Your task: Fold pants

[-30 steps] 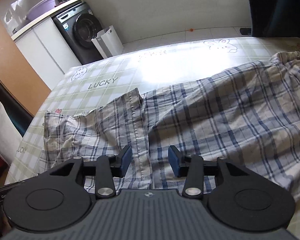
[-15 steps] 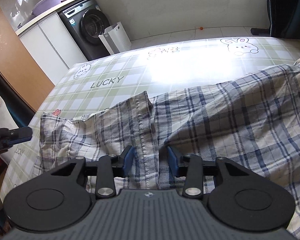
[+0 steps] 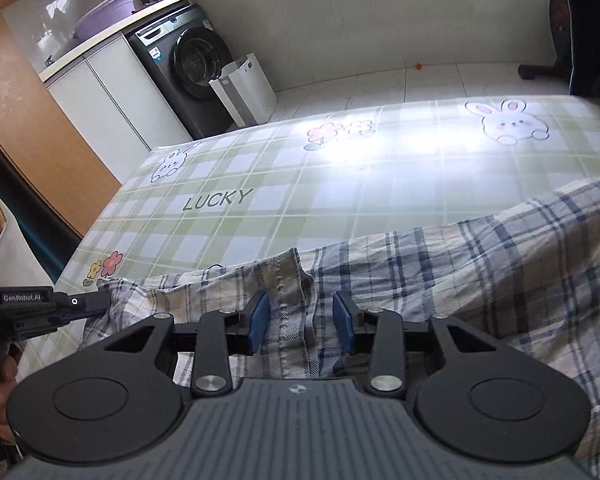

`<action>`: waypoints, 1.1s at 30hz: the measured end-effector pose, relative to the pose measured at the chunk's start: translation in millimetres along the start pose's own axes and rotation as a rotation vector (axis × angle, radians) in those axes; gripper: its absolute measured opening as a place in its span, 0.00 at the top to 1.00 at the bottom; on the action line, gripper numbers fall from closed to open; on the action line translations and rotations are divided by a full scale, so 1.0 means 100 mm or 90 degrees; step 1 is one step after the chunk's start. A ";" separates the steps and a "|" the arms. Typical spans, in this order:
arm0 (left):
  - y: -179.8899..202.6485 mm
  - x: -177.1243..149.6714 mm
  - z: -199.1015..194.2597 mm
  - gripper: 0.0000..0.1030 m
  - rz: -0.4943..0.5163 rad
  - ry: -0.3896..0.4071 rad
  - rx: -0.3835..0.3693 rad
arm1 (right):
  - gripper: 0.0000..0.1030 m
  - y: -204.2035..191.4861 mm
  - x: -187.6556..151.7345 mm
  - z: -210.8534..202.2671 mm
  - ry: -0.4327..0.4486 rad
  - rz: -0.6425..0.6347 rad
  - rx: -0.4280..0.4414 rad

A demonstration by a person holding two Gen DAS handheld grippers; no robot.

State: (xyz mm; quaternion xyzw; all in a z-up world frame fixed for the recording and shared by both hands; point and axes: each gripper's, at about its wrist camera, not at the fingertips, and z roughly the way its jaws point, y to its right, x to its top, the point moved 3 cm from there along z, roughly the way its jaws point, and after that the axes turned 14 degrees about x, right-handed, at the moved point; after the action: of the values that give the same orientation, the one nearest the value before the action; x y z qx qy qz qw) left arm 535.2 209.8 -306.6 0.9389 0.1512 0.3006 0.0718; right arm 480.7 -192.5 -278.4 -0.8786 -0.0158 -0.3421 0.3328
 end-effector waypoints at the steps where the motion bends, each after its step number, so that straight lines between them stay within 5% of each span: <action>1: -0.01 0.00 0.00 0.87 0.002 0.001 0.003 | 0.61 0.01 0.00 0.03 -0.004 0.003 0.001; 3: -0.01 0.00 -0.01 0.87 0.000 0.003 0.005 | 0.61 0.00 0.02 0.07 -0.003 0.001 0.004; 6: 0.00 -0.02 -0.03 0.87 -0.001 0.008 0.009 | 0.88 -0.05 0.02 0.07 -0.004 -0.006 0.010; 8: -0.01 -0.04 -0.06 0.87 -0.001 0.015 0.011 | 0.92 -0.13 0.03 -0.03 0.024 -0.033 0.009; 11: -0.02 -0.04 -0.08 0.87 0.006 0.024 0.016 | 0.93 -0.24 0.06 -0.18 0.078 -0.087 -0.015; 18: -0.02 -0.04 0.00 0.87 0.015 0.045 0.066 | 0.91 -0.05 0.05 0.15 0.027 -0.060 -0.049; 20: -0.03 -0.02 0.01 0.87 0.008 0.049 0.074 | 0.82 -0.01 0.04 0.12 0.034 -0.055 -0.063; 22: -0.02 -0.01 -0.03 0.87 0.010 0.047 0.076 | 0.74 -0.01 0.03 -0.02 0.050 -0.049 -0.062; 33: 0.58 -0.34 -0.57 0.87 0.111 0.083 0.022 | 0.73 0.46 -0.52 -1.48 0.157 0.009 -0.067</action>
State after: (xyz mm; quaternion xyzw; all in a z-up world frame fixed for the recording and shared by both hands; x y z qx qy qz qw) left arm 489.1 146.1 -265.8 0.9282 0.0786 0.3632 0.0194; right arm 365.1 -306.1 -255.8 -0.8462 0.0494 -0.4457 0.2878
